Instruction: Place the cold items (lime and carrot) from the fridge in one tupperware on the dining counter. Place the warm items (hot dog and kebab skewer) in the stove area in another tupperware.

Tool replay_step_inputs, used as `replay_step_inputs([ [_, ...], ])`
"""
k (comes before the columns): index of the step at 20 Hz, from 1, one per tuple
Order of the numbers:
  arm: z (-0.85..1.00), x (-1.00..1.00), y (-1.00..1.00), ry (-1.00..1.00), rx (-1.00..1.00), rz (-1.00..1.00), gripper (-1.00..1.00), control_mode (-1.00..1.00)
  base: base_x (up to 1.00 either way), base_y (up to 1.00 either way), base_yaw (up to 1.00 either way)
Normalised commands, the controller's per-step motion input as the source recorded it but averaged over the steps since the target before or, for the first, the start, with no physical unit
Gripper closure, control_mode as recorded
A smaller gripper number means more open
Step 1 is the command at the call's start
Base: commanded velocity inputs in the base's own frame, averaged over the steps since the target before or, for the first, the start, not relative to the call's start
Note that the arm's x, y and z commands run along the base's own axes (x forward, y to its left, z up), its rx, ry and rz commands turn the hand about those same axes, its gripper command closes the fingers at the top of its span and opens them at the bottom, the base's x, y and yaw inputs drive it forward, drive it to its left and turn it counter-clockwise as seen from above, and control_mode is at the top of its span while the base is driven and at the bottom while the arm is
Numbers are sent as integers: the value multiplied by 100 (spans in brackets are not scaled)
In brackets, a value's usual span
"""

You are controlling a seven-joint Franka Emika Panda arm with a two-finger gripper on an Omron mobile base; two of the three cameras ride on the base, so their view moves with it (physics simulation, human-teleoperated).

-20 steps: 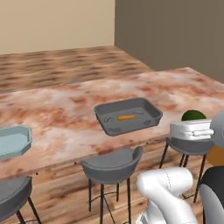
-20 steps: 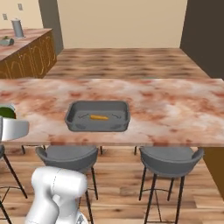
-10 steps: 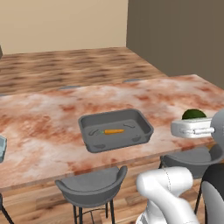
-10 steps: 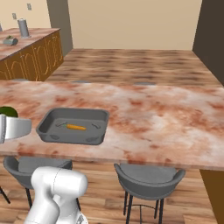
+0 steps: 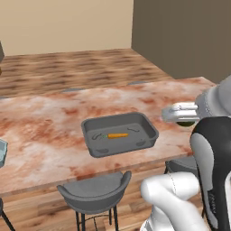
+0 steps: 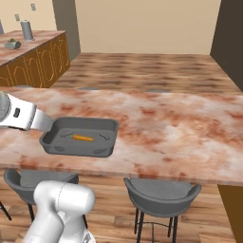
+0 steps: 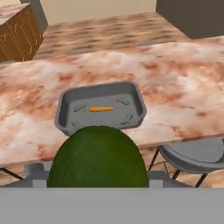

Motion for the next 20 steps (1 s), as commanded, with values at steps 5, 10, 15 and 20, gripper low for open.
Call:
replay_step_inputs([
  [5, -13, 100, 7, 71, 0, 0, 100, -100, 0, 0, 0],
  [10, -46, 68, 0, 53, 0, 1, 100, -100, 0, 0, 0],
  [15, -51, 20, 0, 30, 0, 0, 100, -100, 0, 0, 0],
  [20, -59, 44, 0, 3, 0, 0, 100, -100, 0, 0, 0],
])
